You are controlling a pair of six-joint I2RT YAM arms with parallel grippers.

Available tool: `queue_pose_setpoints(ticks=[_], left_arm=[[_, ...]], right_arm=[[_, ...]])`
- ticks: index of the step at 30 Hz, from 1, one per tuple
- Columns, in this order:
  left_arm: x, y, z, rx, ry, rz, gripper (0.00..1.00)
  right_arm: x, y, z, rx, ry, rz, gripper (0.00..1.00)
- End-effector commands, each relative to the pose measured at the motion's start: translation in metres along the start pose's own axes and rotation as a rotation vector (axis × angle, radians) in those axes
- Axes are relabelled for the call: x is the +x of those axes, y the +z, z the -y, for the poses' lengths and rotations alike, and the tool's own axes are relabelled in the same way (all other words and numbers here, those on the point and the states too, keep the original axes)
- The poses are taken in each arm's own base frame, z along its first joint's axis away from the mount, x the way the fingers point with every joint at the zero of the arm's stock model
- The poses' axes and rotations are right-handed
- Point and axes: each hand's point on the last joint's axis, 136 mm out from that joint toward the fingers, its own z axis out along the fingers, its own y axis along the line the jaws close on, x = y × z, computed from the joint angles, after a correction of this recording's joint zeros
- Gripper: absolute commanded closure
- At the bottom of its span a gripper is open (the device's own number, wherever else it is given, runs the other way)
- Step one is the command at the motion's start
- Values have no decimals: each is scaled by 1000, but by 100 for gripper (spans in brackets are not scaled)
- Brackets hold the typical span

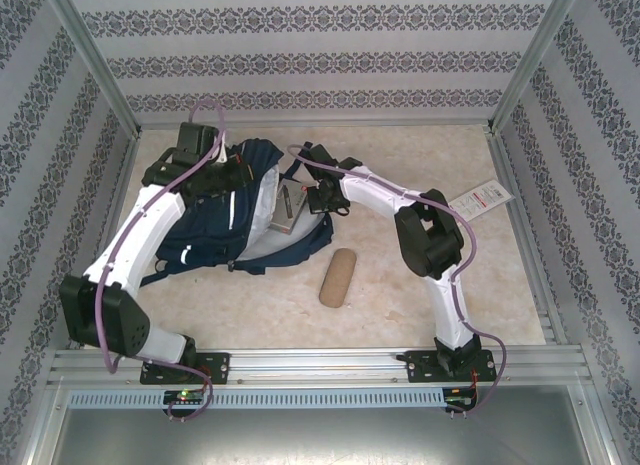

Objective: Pack the student bag

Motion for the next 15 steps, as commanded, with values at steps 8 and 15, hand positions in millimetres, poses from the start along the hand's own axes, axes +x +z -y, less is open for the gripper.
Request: queue_pose_setpoints(ticks=[8, 15], left_arm=[[-21, -59, 3, 20, 56, 237, 100], [-20, -56, 13, 87, 60, 235, 100]], right_arm=[[-54, -100, 52, 36, 208, 312, 100], [-74, -139, 19, -154, 193, 415, 100]])
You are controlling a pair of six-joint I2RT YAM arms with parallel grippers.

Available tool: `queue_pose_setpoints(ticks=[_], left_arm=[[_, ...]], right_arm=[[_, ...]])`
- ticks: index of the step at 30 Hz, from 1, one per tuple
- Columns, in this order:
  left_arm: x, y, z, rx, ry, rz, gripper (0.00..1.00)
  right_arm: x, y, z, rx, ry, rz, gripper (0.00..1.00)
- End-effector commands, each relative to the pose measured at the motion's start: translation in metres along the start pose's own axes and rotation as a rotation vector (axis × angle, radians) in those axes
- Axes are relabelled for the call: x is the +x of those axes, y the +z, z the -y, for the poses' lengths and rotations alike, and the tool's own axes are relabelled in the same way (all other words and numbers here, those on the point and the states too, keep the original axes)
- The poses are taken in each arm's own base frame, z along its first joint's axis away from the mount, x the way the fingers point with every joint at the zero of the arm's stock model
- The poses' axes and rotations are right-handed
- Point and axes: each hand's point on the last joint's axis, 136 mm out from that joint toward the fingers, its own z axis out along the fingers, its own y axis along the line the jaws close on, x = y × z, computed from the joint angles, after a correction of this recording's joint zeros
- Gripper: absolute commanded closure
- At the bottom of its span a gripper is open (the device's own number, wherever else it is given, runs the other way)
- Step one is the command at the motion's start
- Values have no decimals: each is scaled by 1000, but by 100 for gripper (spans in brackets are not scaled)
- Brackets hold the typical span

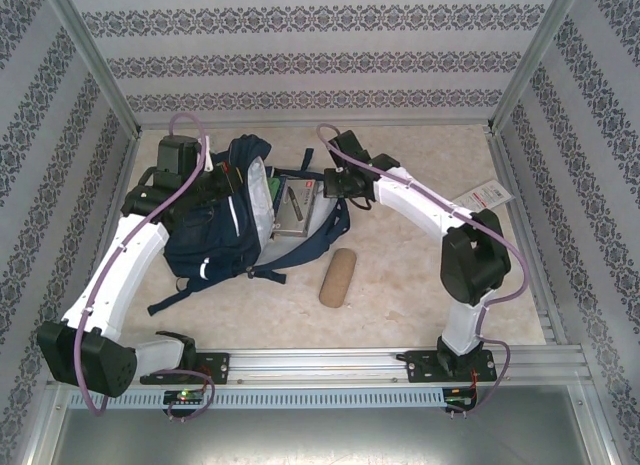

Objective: Pack the student bag

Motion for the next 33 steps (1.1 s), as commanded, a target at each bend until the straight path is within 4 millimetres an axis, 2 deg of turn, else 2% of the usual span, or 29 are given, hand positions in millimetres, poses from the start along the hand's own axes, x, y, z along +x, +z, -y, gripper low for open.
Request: queue_pose_setpoints(ticks=[1, 5, 11, 13, 15, 16, 18, 19, 20, 22, 24, 25, 28, 33], left_arm=[[-23, -9, 12, 69, 24, 102, 100], [-28, -1, 23, 131, 20, 96, 100], [-38, 2, 21, 88, 80, 100, 100], [-41, 6, 19, 72, 97, 99, 100], [-44, 8, 18, 57, 120, 99, 100], [-46, 10, 17, 51, 127, 97, 100], [-48, 14, 19, 59, 129, 82, 100], [-48, 17, 21, 71, 124, 74, 100], [-47, 19, 23, 85, 116, 67, 100], [-46, 23, 25, 107, 98, 61, 100], [-43, 27, 24, 113, 78, 58, 100], [-42, 29, 23, 112, 70, 56, 100], [-39, 35, 21, 118, 49, 51, 100], [-37, 44, 17, 115, 28, 42, 100]], right_arm=[[-50, -25, -18, -78, 41, 170, 100], [-36, -4, -42, -87, 5, 109, 100], [-19, 13, -73, -164, -4, 59, 100], [-18, 15, -67, -118, 0, 66, 100], [-18, 19, -52, -77, 44, 68, 98], [-19, 23, -45, -73, 68, 59, 91], [-19, 27, -34, -69, 84, 45, 85], [-20, 26, -30, -59, 85, 43, 74], [-20, 23, -25, -44, 82, 45, 64], [-20, 14, -20, -23, 73, 59, 60], [-14, 4, -13, -6, 83, 64, 47], [-7, 0, -6, 21, 94, 56, 38], [21, -15, 11, 81, 133, 27, 26], [90, -33, 24, 142, 167, -63, 23]])
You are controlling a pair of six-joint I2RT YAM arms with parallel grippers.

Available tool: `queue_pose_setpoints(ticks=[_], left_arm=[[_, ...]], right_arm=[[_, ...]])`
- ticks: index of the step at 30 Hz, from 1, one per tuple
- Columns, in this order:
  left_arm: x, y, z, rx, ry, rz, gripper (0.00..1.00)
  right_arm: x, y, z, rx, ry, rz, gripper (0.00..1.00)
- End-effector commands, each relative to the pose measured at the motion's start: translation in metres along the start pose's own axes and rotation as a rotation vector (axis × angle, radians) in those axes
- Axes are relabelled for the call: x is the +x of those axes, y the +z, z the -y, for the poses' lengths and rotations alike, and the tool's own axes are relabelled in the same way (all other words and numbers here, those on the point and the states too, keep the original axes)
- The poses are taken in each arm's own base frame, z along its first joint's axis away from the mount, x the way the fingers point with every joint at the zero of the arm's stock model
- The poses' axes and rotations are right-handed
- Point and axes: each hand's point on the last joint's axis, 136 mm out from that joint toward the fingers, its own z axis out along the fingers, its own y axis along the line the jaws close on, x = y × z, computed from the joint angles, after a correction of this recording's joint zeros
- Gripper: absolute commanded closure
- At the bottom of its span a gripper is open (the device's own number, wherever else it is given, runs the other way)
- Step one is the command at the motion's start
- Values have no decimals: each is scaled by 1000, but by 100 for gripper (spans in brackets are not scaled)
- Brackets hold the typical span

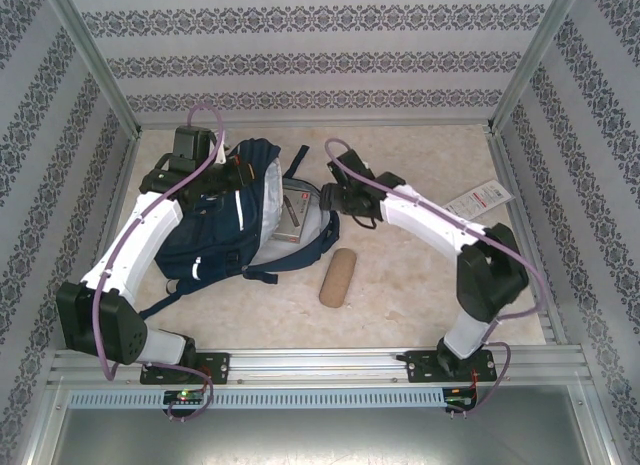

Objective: Pack the student bag

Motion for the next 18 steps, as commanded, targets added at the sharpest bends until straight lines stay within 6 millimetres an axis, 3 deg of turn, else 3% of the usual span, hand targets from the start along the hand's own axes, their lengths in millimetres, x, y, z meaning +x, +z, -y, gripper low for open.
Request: queue_pose_setpoints(ticks=[1, 8, 13, 18], left_arm=[[-36, -4, 16, 76, 36, 139, 100], [-36, 1, 13, 68, 24, 131, 100], [-32, 2, 9, 52, 19, 125, 100], [-31, 2, 7, 49, 11, 121, 100]], right_arm=[[45, -13, 22, 93, 44, -48, 21], [128, -15, 35, 142, 99, -136, 6], [161, -3, 31, 146, 114, -182, 2], [177, 14, 21, 154, 103, -221, 2]])
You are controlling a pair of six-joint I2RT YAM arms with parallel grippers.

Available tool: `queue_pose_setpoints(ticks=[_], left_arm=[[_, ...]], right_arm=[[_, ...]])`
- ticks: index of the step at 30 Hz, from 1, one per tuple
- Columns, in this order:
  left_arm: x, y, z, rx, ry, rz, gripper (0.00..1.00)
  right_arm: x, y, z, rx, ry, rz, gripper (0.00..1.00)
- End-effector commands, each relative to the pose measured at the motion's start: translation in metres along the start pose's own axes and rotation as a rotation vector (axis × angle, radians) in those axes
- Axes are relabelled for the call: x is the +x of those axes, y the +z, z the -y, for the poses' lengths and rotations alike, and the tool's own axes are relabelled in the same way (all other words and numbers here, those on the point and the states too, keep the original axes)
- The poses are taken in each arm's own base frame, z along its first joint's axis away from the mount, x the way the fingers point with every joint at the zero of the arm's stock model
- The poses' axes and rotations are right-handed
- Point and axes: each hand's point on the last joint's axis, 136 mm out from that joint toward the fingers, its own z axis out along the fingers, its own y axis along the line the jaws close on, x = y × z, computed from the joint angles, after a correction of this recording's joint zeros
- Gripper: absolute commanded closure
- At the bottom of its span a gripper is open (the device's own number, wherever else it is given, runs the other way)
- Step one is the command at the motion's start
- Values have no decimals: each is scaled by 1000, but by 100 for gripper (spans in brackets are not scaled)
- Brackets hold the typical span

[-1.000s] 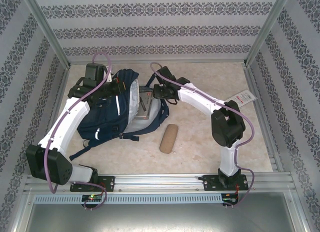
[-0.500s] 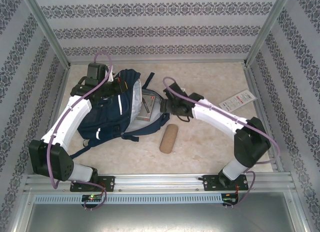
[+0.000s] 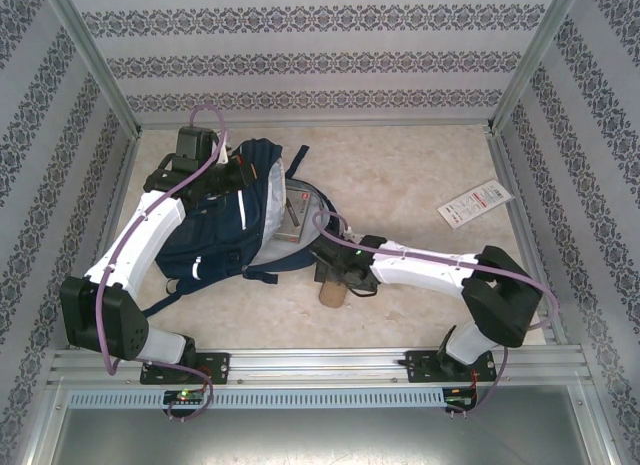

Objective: Pack the student bag

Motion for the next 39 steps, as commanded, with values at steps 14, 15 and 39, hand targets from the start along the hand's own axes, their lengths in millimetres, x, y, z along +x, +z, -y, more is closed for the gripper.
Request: queue_pose_setpoints(ticks=[14, 15, 39], left_arm=[[-28, -10, 9, 31, 32, 119, 100], [-28, -11, 10, 33, 34, 119, 100], [-3, -24, 14, 66, 36, 49, 100]], right_arm=[[2, 7, -3, 63, -21, 39, 37], [0, 4, -2, 60, -32, 49, 38], [-96, -82, -74, 278, -1179, 527, 44]])
